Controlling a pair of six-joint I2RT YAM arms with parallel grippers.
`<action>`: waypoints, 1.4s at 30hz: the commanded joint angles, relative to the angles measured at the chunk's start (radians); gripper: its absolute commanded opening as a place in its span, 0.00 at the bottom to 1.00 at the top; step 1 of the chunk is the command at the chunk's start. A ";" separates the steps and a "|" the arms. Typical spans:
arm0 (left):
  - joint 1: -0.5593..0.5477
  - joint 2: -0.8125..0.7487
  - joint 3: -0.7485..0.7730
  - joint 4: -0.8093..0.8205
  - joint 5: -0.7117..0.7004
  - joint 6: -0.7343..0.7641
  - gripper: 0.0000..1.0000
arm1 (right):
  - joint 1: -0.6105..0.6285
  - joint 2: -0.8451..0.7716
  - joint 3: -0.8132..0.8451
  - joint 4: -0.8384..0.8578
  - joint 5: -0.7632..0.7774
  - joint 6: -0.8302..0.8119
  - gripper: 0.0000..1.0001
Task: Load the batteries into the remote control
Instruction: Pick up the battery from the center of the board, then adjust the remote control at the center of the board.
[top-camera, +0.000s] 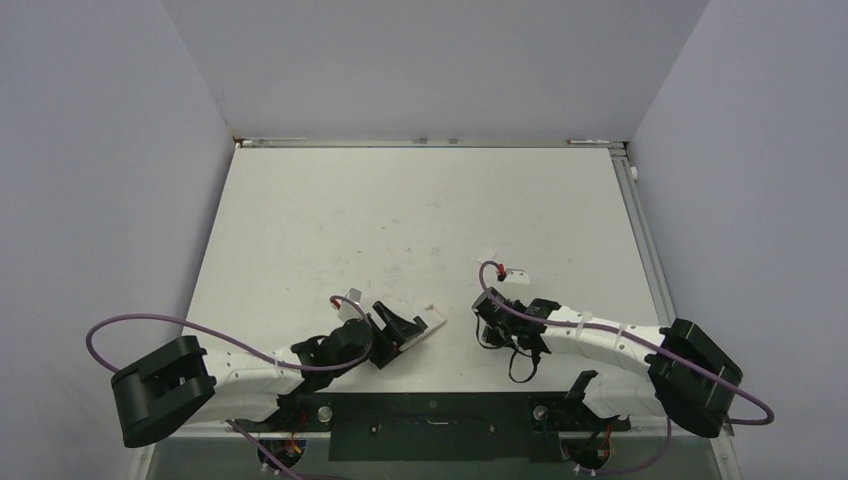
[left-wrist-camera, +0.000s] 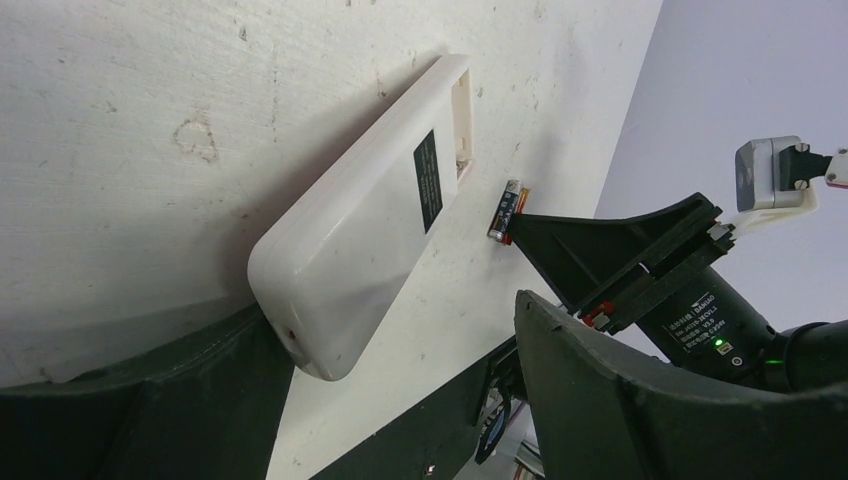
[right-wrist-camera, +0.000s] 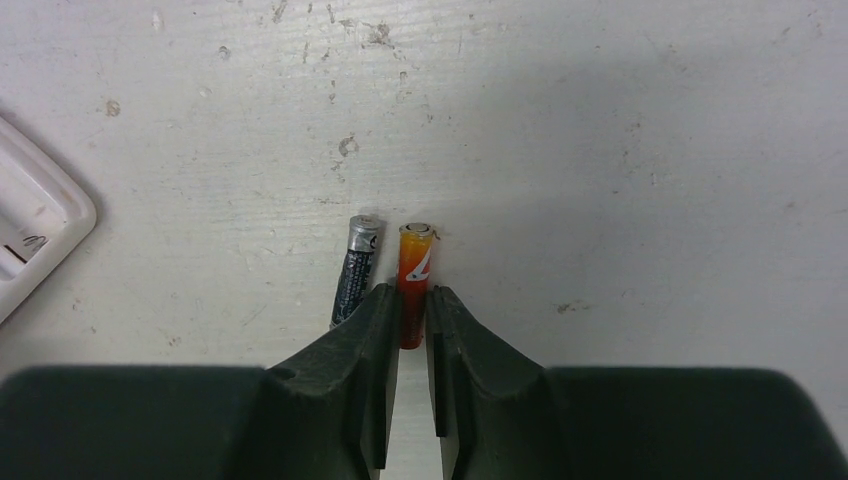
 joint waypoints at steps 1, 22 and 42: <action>-0.008 -0.019 -0.001 -0.146 0.003 0.005 0.75 | 0.025 0.043 0.007 -0.096 -0.006 0.034 0.16; -0.009 -0.170 -0.023 -0.302 0.118 0.073 0.76 | 0.083 0.010 0.093 -0.217 0.107 0.133 0.08; 0.002 -0.291 0.129 -0.540 0.099 0.366 0.65 | 0.103 -0.108 0.235 -0.203 0.116 -0.132 0.08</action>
